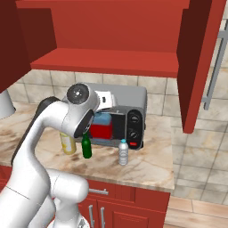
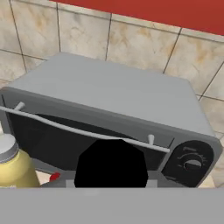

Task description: Sort all alcoholic drinks to one cabinet, and non-alcoholic drinks to the other.

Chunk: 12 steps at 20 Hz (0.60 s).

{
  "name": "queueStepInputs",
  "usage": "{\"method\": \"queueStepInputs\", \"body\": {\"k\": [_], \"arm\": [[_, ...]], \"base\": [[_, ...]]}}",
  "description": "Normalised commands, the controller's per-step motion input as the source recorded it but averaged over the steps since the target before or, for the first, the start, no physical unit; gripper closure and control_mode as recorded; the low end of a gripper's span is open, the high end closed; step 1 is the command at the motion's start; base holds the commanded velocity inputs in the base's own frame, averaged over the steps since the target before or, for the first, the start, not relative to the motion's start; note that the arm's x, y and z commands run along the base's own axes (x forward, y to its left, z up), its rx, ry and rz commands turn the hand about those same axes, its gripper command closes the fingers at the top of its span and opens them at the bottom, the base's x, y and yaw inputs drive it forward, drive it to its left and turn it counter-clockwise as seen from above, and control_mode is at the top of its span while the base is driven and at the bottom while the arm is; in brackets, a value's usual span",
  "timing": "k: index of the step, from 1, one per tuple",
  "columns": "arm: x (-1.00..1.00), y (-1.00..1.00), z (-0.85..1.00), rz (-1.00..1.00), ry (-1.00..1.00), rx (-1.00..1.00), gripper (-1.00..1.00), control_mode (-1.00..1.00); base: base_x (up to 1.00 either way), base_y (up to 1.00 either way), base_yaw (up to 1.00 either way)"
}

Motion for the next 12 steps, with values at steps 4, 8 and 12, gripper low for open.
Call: {"method": "queueStepInputs", "body": {"k": [4, 8, 12], "arm": [[-0.37, 0.01, 0.42, 0.04, 0.0, 0.0, 1.0, -1.0], [-0.4, 0.09, 0.34, 0.05, 0.0, 0.0, 1.0, -1.0], [-0.33, 0.18, 0.33, 0.05, 0.0, 0.0, 1.0, -1.0]], "base": [[0.0, 0.0, 0.0], [0.0, 0.0, 0.0], [0.0, 0.0, 0.0]]}}
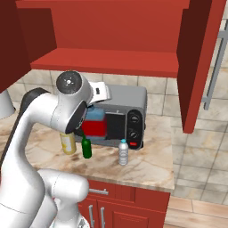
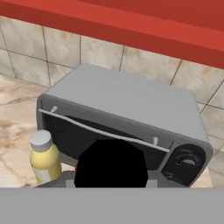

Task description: Sort all alcoholic drinks to one cabinet, and non-alcoholic drinks to the other.

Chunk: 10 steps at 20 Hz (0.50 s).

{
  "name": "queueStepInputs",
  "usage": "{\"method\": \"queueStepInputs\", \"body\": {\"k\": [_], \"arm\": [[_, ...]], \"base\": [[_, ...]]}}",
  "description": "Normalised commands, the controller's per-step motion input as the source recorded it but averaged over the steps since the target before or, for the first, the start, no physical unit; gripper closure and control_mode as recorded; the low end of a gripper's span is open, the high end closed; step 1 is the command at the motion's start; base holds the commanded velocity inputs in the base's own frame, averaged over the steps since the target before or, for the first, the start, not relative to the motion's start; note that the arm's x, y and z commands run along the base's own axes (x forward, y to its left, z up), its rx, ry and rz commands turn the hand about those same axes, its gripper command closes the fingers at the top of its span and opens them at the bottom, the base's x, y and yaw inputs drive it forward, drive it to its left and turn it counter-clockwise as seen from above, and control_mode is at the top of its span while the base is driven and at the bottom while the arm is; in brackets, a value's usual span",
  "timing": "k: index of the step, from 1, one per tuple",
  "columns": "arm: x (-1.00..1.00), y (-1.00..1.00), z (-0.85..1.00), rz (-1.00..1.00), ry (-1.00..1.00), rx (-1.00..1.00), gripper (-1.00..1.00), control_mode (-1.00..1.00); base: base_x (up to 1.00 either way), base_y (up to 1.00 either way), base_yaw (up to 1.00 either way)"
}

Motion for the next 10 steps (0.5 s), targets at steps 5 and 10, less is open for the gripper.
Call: {"method": "queueStepInputs", "body": {"k": [5, 10], "arm": [[-0.33, 0.16, 0.33, 0.03, -0.04, -0.01, 1.0, -1.0], [-0.35, 0.06, 0.29, 0.0, -0.13, -0.01, 1.0, -1.0]], "base": [[0.0, 0.0, 0.0], [0.0, 0.0, 0.0]]}}
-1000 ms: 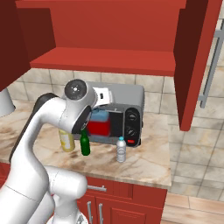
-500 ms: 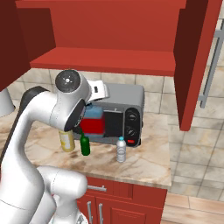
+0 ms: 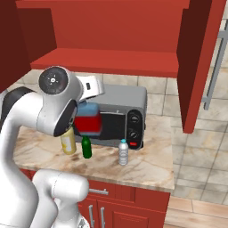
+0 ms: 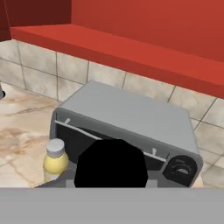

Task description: Sort all alcoholic drinks to one cabinet, and non-alcoholic drinks to the other.

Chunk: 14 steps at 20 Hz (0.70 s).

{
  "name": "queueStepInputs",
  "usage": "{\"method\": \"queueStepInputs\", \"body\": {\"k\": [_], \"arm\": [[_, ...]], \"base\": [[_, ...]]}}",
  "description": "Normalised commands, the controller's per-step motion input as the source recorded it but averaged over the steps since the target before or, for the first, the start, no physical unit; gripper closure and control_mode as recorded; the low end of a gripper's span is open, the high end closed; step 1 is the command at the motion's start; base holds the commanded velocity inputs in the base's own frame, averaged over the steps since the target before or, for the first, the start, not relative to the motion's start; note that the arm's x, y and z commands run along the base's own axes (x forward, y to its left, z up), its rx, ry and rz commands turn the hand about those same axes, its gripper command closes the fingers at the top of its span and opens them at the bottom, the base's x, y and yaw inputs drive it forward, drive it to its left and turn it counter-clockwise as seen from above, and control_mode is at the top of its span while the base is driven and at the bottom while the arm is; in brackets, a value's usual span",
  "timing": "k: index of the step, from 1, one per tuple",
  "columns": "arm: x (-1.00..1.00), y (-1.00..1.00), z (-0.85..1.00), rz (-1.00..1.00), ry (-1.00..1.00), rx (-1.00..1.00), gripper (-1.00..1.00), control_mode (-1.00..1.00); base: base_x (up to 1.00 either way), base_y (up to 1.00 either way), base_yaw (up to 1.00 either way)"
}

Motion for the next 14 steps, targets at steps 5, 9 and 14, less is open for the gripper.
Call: {"method": "queueStepInputs", "body": {"k": [5, 9, 14], "arm": [[-0.2, 0.09, 0.23, 0.0, -0.14, 0.0, 1.0, -1.0], [-0.12, 0.11, 0.33, 0.0, -0.1, 0.0, 1.0, -1.0], [-0.05, 0.08, 0.42, 0.0, -0.08, -0.01, 1.0, -1.0]], "base": [[0.0, 0.0, 0.0], [0.0, 0.0, 0.0], [0.0, 0.0, 0.0]]}}
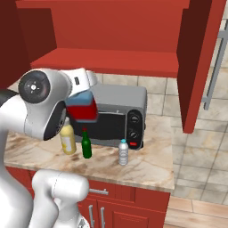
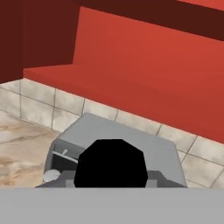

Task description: Sort all alcoholic drinks to one cabinet, and non-alcoholic drinks to the other.

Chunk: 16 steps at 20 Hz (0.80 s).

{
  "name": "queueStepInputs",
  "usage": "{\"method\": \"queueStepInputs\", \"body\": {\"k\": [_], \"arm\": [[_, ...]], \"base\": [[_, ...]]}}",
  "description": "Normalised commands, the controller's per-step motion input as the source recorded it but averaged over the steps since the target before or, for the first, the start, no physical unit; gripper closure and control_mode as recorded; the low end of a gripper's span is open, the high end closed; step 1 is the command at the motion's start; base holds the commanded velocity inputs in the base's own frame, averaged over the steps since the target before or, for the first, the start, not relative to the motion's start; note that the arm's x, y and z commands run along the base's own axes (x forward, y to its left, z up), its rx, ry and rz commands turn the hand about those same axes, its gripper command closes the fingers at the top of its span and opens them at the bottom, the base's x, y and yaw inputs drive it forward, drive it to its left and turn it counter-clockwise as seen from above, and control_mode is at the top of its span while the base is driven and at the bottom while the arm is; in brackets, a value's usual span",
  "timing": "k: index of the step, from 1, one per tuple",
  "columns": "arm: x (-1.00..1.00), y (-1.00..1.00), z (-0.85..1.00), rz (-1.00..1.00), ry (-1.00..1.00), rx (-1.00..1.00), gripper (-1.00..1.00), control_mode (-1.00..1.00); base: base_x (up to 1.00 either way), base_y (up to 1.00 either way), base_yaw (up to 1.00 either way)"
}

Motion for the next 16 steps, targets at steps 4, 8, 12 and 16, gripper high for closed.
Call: {"method": "queueStepInputs", "body": {"k": [4, 8, 12, 16], "arm": [[-0.01, 0.01, 0.53, 0.0, -0.07, -0.02, 1.0, -1.0], [-0.02, 0.0, 0.53, 0.0, -0.07, -0.02, 1.0, -1.0], [0.0, 0.0, 0.43, 0.0, -0.09, -0.01, 1.0, -1.0], [0.0, 0.0, 0.24, 0.0, -0.11, 0.0, 1.0, -1.0]], "base": [[0.0, 0.0, 0.0], [0.0, 0.0, 0.0], [0.0, 0.0, 0.0], [0.0, 0.0, 0.0]]}}
